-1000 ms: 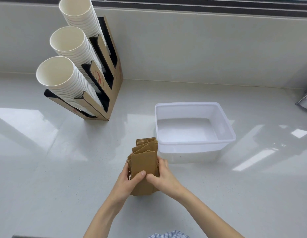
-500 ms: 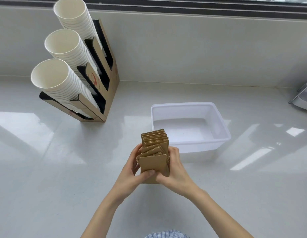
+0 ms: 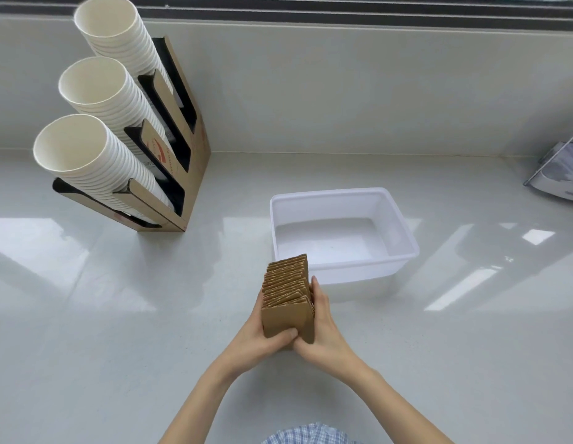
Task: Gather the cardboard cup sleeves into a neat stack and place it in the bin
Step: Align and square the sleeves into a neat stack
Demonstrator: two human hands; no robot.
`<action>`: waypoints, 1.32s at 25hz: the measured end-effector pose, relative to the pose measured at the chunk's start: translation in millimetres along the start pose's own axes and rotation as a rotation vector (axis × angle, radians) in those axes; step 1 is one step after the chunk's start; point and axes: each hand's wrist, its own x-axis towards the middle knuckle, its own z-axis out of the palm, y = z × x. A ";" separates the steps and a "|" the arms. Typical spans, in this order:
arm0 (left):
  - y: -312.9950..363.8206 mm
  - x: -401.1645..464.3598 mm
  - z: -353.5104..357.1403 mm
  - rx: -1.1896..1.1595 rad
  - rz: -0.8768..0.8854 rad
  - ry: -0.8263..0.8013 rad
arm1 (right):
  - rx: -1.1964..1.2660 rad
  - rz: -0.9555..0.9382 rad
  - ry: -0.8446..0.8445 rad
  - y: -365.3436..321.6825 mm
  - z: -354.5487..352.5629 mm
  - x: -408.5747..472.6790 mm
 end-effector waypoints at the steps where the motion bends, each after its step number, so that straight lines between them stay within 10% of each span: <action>1: -0.4 -1.0 -2.2 -0.006 -0.009 0.003 | 0.001 0.003 0.000 1.1 0.3 0.6; 24: 7.8 -5.9 -16.5 -0.006 -0.046 0.013 | -0.020 0.000 -0.098 -1.3 -13.3 -6.2; 33: 10.8 -11.3 -10.5 -0.380 -0.058 0.147 | 0.331 0.048 -0.054 -10.8 -18.8 -7.9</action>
